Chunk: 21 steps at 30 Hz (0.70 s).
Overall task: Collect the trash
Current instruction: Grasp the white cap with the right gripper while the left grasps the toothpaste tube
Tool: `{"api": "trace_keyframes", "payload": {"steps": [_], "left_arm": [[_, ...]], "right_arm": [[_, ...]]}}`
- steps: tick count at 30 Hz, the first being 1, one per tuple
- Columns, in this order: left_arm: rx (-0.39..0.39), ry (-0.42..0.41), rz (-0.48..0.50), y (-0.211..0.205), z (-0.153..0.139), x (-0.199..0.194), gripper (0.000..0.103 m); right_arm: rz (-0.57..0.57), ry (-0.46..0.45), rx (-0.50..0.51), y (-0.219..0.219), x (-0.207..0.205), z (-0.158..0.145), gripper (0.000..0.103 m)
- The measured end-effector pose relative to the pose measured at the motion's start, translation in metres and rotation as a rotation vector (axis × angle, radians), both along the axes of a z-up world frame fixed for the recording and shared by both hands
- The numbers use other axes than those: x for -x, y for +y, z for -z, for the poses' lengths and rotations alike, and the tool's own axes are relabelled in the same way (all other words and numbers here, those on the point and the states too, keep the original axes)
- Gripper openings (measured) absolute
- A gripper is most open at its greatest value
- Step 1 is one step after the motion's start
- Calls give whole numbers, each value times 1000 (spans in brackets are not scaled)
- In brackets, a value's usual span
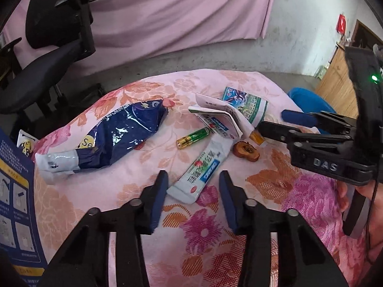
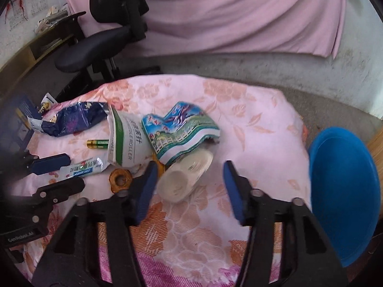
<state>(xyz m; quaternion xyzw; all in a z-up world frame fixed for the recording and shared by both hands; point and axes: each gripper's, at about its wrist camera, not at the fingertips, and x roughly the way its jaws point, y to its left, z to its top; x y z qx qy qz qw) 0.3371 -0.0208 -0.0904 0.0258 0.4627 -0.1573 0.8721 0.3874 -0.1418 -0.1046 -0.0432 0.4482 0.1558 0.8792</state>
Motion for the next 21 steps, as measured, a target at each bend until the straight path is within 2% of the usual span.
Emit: {"api": "trace_keyframes", "payload": {"steps": [3, 4, 7, 15, 16, 17, 18, 21], "left_arm": [[-12, 1, 27, -4, 2, -1, 23], [-18, 0, 37, -6, 3, 0, 20], [-28, -11, 50, -9, 4, 2, 19], [68, -23, 0, 1, -2, 15, 19], [87, -36, -11, 3, -4, 20, 19], [96, -57, -14, 2, -8, 25, 19], [99, -90, -19, 1, -12, 31, 19], [114, -174, -27, -2, -23, 44, 19]], "right_arm": [[-3, 19, -19, -3, 0, 1, 65], [-6, 28, -32, -4, 0, 2, 58], [-5, 45, -66, -10, 2, 2, 57], [-28, 35, -123, -25, 27, -4, 57], [-30, 27, -135, -28, 32, -7, 57], [-31, 11, -146, -31, 37, -10, 41], [-32, -3, -150, -34, 41, -13, 38], [-29, -41, -164, -41, 51, -20, 38]]}}
